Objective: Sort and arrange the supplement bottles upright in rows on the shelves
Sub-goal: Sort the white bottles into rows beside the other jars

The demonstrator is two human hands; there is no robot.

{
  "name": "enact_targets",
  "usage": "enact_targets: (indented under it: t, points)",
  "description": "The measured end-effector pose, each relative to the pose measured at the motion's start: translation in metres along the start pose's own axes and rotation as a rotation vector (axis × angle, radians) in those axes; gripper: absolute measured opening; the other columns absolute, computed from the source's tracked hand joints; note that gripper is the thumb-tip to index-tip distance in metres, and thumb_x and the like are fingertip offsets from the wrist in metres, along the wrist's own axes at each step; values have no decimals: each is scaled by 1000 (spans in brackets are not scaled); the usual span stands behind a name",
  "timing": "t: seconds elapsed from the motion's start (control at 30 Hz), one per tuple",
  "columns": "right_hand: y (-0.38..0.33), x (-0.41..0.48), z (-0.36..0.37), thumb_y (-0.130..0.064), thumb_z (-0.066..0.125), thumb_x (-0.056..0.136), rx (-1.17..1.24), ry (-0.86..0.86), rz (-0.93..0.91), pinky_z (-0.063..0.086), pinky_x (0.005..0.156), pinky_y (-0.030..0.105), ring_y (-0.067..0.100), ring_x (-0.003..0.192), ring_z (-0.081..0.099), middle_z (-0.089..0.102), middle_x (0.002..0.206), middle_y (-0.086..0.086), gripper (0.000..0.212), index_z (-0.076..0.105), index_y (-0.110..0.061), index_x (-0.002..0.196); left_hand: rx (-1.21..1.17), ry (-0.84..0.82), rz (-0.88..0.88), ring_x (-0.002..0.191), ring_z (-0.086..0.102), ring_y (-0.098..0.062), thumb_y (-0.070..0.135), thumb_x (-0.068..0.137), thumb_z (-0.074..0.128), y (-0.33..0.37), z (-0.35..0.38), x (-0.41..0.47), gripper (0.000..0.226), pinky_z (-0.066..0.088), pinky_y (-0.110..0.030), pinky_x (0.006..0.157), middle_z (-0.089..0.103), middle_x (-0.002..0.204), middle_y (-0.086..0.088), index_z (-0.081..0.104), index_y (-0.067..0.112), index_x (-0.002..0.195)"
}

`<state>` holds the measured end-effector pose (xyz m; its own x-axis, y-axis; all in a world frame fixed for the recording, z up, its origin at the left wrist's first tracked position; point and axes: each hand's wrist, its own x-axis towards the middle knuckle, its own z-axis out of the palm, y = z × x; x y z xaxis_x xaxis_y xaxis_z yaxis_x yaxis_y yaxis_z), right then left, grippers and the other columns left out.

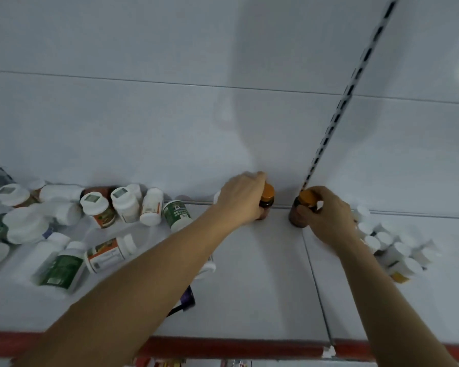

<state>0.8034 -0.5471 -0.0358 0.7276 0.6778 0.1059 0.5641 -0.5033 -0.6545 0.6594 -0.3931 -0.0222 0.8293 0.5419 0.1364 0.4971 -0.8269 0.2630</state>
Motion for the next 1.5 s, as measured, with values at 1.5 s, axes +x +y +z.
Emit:
enact_targets:
  t: [1.5]
  points:
    - [-107, -11, 97, -21, 85, 77, 148, -398, -714, 44, 91, 30, 16, 110, 54, 55, 120, -9, 57, 49, -28, 121, -447, 109, -308, 105, 54, 5, 39, 84, 79, -119, -72, -202, 50, 46, -17, 81, 56, 120, 21, 57, 38, 129]
